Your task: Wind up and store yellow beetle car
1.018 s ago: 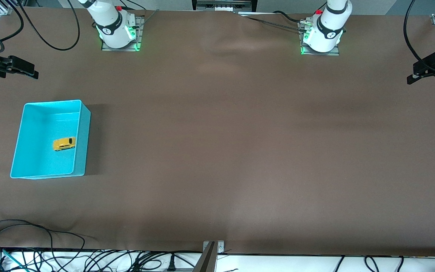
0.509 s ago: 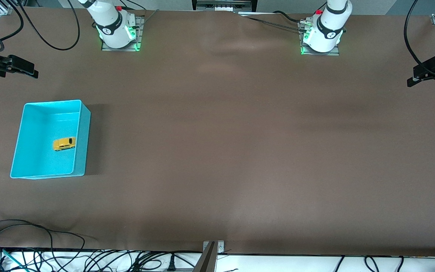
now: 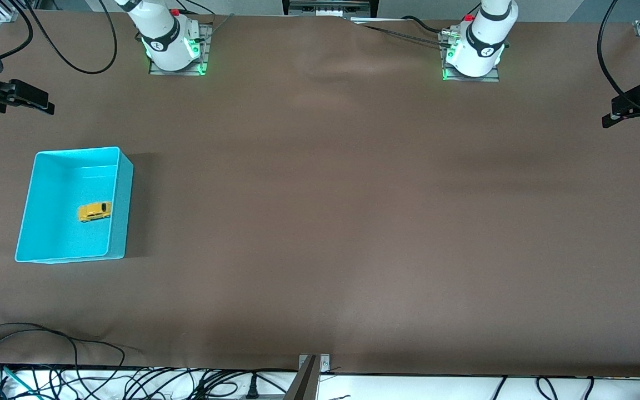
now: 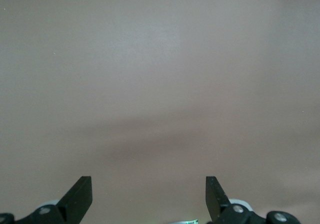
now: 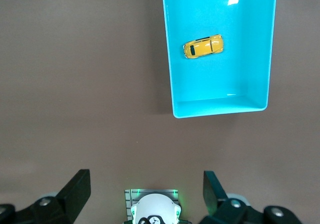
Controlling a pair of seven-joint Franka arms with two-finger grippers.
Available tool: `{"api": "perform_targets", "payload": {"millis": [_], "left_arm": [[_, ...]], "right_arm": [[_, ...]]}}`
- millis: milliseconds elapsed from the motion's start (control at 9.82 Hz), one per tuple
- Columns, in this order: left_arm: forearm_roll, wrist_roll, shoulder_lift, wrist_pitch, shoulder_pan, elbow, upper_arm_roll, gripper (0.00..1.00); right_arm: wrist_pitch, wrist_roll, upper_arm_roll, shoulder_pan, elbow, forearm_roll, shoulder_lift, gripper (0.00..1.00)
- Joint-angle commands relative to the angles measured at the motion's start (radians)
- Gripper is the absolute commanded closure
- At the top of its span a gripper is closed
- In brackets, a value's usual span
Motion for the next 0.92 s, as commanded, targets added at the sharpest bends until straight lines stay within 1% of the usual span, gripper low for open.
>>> {"api": "perform_targets", "payload": {"millis": [0,305,407,509,814], "left_arm": [[-0.007,0.004,0.003,-0.041,0.006,0.028,-0.012,0.0],[0.001,0.004,0.003,-0.042,-0.002,0.028,-0.017,0.0],[0.001,0.004,0.003,-0.042,0.0,0.028,-0.014,0.0],[0.001,0.004,0.003,-0.042,0.001,0.028,-0.012,0.0],[0.002,0.004,0.003,-0.064,-0.002,0.028,-0.021,0.0]], "right_arm": [[-0.016,0.001,0.003,-0.003,0.014,0.004,-0.003,0.0],[-0.019,-0.002,0.003,-0.001,0.011,0.004,-0.002,0.0],[-0.046,0.005,0.004,0.002,0.003,0.006,-0.006,0.0],[-0.048,0.002,0.005,0.011,0.018,0.004,0.007,0.0],[-0.049,0.002,0.005,0.011,0.02,0.003,0.01,0.0]]}}
